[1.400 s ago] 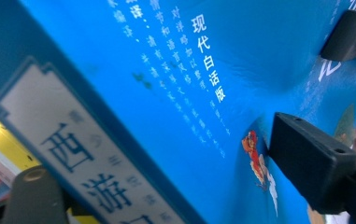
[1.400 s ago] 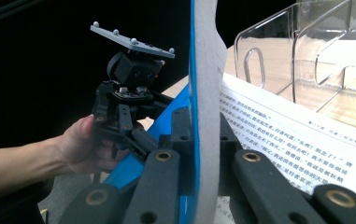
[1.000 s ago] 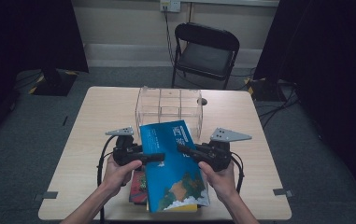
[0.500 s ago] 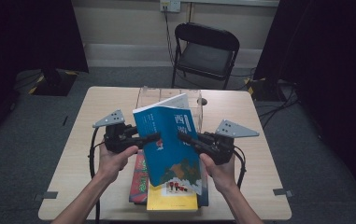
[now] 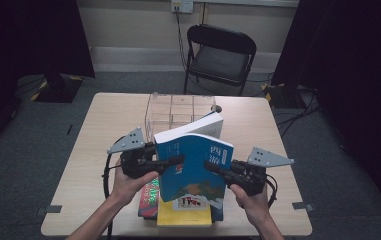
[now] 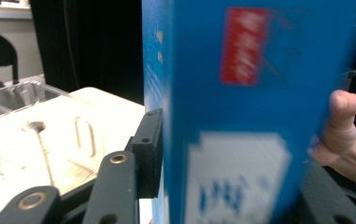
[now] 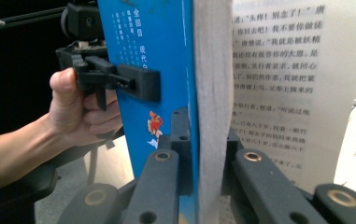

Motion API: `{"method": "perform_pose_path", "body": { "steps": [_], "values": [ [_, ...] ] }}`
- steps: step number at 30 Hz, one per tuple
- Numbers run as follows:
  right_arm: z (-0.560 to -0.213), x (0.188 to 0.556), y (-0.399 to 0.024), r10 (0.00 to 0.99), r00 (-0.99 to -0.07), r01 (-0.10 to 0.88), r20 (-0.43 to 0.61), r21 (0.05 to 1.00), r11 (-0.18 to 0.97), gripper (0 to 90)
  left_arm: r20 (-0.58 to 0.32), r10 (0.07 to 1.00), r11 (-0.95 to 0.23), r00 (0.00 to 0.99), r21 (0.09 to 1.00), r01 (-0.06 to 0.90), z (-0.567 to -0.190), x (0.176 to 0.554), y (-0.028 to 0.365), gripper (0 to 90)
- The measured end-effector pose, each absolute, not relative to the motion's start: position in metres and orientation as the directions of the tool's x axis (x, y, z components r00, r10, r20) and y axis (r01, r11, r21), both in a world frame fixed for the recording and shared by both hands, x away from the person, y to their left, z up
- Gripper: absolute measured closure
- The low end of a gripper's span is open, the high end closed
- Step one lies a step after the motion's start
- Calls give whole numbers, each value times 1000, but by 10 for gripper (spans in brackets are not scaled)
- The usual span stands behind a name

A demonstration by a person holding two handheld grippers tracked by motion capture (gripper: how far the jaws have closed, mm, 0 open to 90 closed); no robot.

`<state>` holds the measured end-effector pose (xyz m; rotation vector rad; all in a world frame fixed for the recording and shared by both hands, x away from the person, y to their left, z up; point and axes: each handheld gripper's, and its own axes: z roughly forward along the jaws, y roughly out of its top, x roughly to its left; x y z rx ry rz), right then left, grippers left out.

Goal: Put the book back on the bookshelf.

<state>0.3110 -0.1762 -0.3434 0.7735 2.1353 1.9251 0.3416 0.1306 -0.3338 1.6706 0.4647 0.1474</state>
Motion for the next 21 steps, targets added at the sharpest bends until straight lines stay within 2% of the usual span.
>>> {"method": "perform_pose_path", "body": {
  "steps": [4, 6, 7, 9, 10, 12, 14, 15, 17, 21],
  "values": [
    [-345, 306, -178, 488, -849, 258, 206, 965, 41, 831, -132, 382, -86, 915, 980, 177, -335, 336, 119, 555],
    [-347, 304, -180, 505, -839, 262, 202, 964, 49, 762, -93, 396, -99, 914, 985, 143, -335, 331, 119, 573],
    [-347, 304, -180, 505, -839, 262, 202, 964, 49, 762, -93, 396, -99, 914, 985, 143, -335, 331, 119, 583],
    [-349, 304, -182, 550, -816, 260, 177, 963, 76, 671, -77, 403, -97, 912, 987, 126, -336, 328, 119, 590],
    [-350, 304, -186, 557, -809, 266, 188, 962, 62, 652, -80, 408, -93, 909, 987, 129, -337, 327, 119, 591],
    [-351, 306, -197, 581, -788, 267, 203, 963, 25, 549, -70, 402, -97, 913, 988, 119, -337, 325, 119, 594],
    [-352, 307, -200, 587, -783, 269, 208, 963, 18, 535, -72, 403, -98, 912, 988, 122, -337, 324, 119, 593],
    [-356, 313, -205, 605, -764, 285, 225, 959, 4, 467, -84, 403, -88, 911, 988, 130, -337, 323, 118, 586],
    [-358, 316, -204, 601, -767, 290, 224, 957, 14, 464, -88, 398, -88, 913, 987, 134, -338, 323, 119, 584],
    [-372, 332, -199, 563, -791, 326, 239, 944, 57, 385, -101, 392, -83, 914, 986, 145, -340, 321, 119, 572]
  ]
}}
